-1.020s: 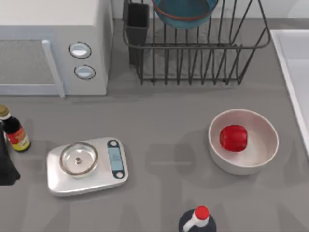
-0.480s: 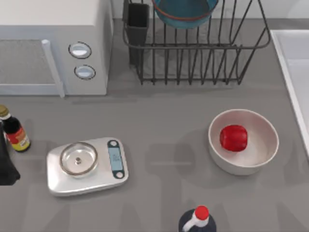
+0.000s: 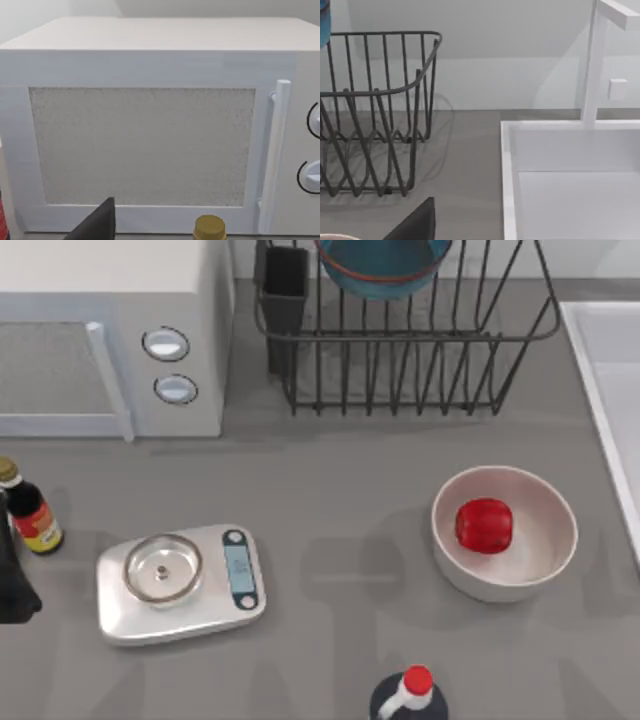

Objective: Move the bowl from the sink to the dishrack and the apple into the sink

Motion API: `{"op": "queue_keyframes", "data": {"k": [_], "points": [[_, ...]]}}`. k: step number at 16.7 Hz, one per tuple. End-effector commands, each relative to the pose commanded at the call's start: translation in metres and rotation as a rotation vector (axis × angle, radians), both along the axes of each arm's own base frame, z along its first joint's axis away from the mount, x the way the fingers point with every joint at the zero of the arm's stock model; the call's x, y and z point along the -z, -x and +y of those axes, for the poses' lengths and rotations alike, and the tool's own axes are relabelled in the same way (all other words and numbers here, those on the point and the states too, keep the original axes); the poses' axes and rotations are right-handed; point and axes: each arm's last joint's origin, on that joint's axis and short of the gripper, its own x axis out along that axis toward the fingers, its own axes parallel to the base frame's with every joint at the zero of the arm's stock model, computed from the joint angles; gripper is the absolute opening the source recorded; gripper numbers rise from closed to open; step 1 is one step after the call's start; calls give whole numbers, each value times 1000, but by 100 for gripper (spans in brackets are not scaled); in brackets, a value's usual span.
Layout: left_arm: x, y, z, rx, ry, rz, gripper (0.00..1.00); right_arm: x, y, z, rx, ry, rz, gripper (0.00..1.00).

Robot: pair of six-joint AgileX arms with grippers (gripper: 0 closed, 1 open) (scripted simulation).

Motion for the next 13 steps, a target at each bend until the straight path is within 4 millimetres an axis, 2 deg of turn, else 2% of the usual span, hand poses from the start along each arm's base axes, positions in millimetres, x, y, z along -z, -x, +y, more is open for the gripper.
{"op": "queue_keyframes", "data": {"k": [3,6,10,13], "points": [[0,0,0,0,0,0,100,-27,-8,6,-40,-33,134,100],[0,0,0,0,0,0,100,-54,-30,15,-80,-67,341,100],[0,0,0,0,0,0,100,-85,-76,38,-114,-96,630,100],[0,0,0,0,0,0,100,-93,-118,63,-119,-96,853,100]]}}
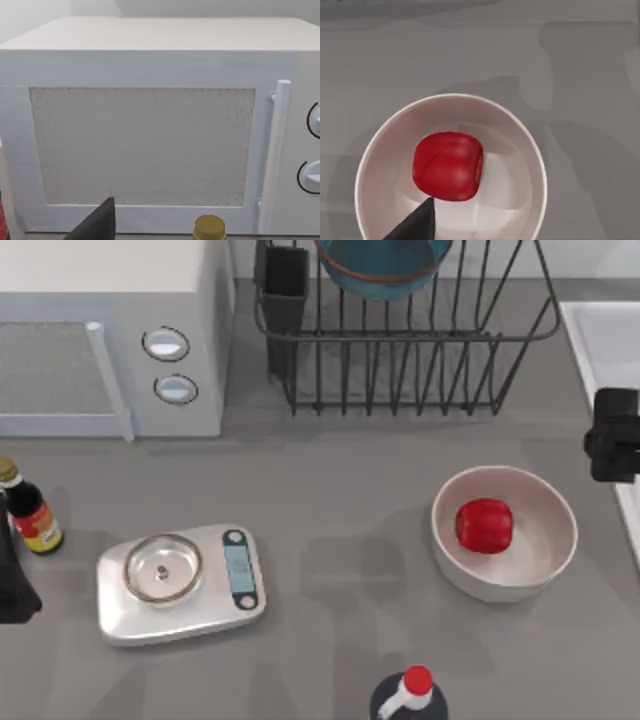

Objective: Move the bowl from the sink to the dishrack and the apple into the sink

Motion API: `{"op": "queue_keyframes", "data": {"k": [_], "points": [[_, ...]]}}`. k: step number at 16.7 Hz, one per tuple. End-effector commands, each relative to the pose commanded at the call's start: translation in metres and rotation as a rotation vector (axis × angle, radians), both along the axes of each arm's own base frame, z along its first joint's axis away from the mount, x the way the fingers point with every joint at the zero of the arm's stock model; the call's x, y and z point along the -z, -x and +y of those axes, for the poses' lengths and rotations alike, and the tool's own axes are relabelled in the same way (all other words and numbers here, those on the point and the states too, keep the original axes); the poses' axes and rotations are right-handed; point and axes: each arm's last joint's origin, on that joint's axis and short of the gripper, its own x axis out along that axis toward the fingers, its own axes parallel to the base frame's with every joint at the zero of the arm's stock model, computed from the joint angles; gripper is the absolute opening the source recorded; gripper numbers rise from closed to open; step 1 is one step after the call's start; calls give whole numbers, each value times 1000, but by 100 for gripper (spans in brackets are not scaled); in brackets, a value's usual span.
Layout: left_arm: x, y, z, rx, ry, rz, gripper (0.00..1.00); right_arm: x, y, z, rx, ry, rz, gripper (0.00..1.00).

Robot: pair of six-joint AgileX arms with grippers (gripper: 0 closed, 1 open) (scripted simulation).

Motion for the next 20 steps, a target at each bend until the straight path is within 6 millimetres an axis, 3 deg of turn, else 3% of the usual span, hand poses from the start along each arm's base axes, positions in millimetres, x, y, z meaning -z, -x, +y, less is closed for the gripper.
{"op": "queue_keyframes", "data": {"k": [5,9,14,20], "points": [[0,0,0,0,0,0,100,16,-65,51,-10,62,330,100],[0,0,0,0,0,0,100,43,-100,88,-3,128,521,100],[0,0,0,0,0,0,100,68,-118,112,11,182,639,100],[0,0,0,0,0,0,100,69,-120,111,18,183,642,100]]}}
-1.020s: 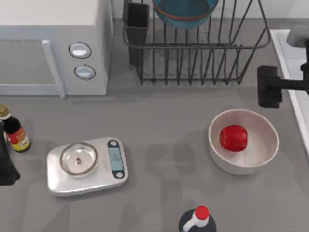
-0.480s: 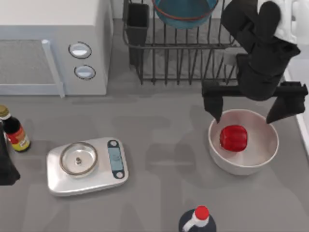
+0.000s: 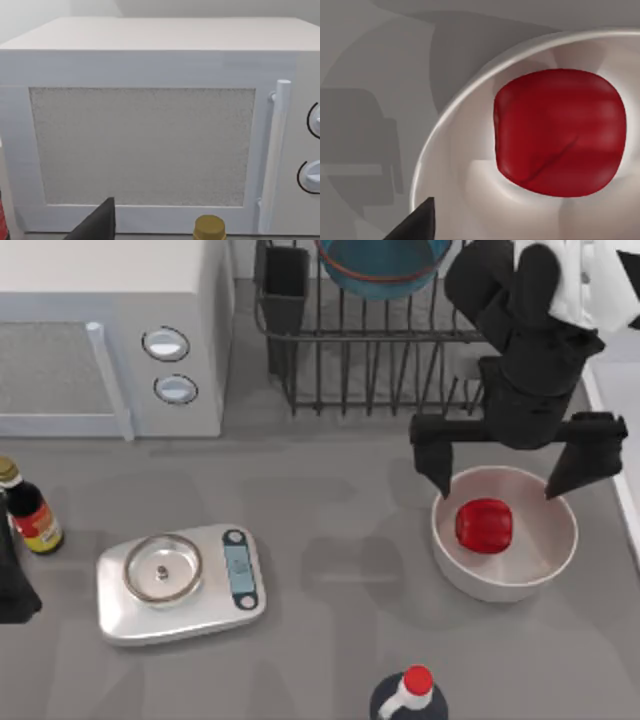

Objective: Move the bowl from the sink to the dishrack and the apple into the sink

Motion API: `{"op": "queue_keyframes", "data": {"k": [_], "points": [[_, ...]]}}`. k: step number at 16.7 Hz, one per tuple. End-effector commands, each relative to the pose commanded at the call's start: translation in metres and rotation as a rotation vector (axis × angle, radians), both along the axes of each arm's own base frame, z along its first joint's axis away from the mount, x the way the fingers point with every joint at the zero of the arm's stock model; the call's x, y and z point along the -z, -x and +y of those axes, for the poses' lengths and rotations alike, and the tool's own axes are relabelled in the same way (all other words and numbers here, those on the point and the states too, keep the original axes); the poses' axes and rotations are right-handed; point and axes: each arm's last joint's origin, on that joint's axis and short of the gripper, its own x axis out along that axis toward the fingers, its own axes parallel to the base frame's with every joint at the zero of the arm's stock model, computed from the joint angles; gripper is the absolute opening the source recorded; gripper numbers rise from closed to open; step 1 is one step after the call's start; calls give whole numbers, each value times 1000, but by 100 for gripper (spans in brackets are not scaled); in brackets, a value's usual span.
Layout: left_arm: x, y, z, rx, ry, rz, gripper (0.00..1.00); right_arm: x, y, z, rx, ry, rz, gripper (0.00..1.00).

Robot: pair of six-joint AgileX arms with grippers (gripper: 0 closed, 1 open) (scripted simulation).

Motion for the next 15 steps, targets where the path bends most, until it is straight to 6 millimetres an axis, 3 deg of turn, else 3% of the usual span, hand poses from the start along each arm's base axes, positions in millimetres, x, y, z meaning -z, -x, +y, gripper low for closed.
{"op": "queue_keyframes", "data": {"k": [3,11,15], "points": [[0,0,0,0,0,0,100,10,0,1,-6,-3,-3,100],[0,0,0,0,0,0,100,102,0,3,-9,-5,-2,100],[0,0,0,0,0,0,100,109,1,2,-4,2,1,100]]}}
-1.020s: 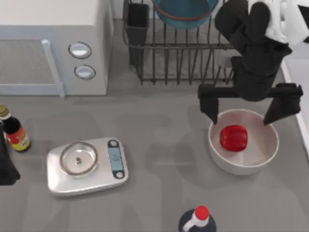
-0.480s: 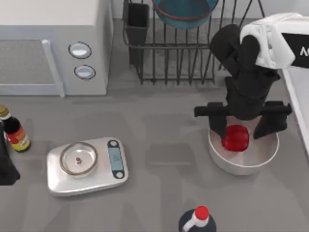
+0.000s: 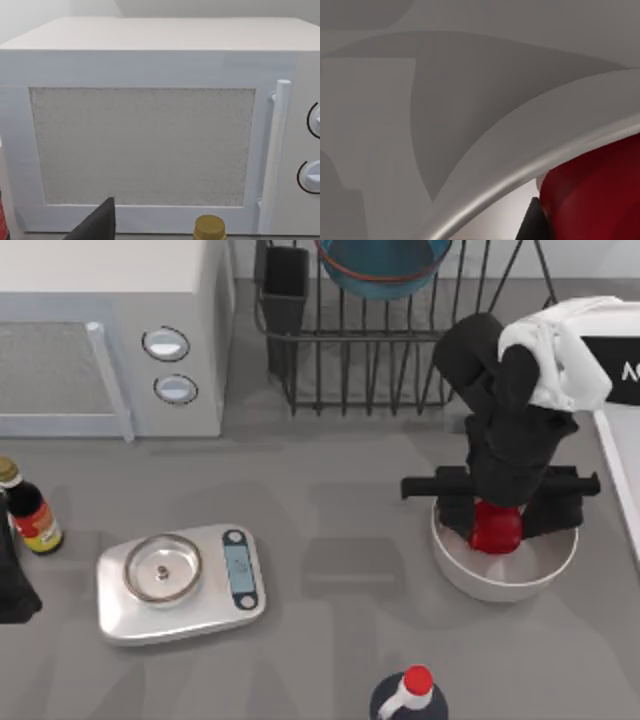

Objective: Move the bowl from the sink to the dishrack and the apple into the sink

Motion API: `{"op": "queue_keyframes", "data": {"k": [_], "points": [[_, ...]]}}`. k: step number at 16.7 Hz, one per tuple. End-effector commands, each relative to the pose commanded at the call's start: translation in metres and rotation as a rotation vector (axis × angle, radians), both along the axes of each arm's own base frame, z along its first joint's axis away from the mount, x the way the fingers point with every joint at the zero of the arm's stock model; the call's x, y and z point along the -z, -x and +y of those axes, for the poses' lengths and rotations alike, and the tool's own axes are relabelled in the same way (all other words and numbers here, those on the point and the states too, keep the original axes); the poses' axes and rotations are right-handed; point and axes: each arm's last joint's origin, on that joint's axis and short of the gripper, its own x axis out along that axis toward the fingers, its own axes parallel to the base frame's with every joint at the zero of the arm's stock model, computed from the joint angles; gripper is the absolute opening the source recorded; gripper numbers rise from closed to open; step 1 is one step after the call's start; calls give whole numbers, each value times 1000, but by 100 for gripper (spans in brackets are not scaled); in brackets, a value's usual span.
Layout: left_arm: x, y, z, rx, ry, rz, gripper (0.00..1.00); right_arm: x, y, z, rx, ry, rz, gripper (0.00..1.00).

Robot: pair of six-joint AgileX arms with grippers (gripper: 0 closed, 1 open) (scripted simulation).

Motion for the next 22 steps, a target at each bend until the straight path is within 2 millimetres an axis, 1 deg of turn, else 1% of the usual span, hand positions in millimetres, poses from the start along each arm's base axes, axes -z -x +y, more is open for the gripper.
{"op": "queue_keyframes", "data": {"k": [1,14,15,22], "points": [[0,0,0,0,0,0,100,0,0,0,0,0,0,100],[0,0,0,0,0,0,100,0,0,0,0,0,0,2],[0,0,0,0,0,0,100,0,0,0,0,0,0,0],[0,0,0,0,0,0,100,0,0,0,0,0,0,0]]}}
